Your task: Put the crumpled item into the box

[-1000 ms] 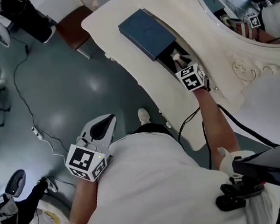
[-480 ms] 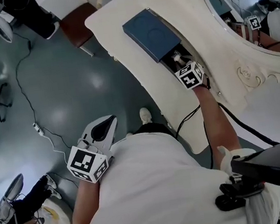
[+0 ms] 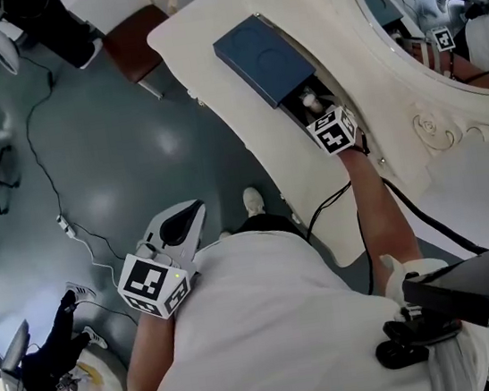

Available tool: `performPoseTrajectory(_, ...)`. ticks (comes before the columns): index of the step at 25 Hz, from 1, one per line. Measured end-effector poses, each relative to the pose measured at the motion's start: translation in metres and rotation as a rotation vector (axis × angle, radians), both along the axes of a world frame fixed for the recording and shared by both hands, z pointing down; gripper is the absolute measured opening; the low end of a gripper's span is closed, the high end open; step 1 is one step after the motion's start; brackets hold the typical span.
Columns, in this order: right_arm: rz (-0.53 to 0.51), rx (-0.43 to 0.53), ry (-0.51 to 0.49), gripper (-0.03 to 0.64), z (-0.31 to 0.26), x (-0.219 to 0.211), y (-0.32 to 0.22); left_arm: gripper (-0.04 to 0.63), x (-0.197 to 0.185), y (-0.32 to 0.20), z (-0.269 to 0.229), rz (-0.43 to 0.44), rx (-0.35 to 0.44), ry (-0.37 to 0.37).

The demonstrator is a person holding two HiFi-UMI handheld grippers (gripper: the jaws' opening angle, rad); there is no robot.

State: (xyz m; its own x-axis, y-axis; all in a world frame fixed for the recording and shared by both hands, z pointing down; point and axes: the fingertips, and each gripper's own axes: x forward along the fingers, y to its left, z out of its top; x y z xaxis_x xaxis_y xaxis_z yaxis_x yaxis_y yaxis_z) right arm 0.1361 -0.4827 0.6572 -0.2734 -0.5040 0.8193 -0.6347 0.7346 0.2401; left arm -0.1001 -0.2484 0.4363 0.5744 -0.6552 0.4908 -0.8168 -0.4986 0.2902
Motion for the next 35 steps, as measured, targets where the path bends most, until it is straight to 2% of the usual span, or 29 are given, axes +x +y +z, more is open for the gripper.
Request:
performPoseTrajectory(10,0.055,0.065,-0.030,0.169,-0.030,0.004,0.019,0.002,-0.006,0.022,-0.006,0.033,0.017,0.014)
performPoseTrajectory(14,0.084,0.103,-0.051,0.139,-0.050,0.003,0.039,0.002,-0.010,0.035,-0.008,0.058,0.027,0.025)
performPoseTrajectory(16,0.100,0.121,-0.066,0.104,-0.061,0.001,0.053,0.002,-0.011,0.043,-0.010,0.072,0.033,0.031)
performPoseTrajectory(24,0.136,0.182,-0.104,0.002,-0.095,-0.009,0.131,0.002,-0.015,0.086,-0.014,0.134,0.060,0.050)
performPoseTrajectory(35,0.187,0.121,-0.232,0.002,-0.109,-0.036,0.271,0.002,-0.018,0.160,-0.018,0.223,0.088,0.063)
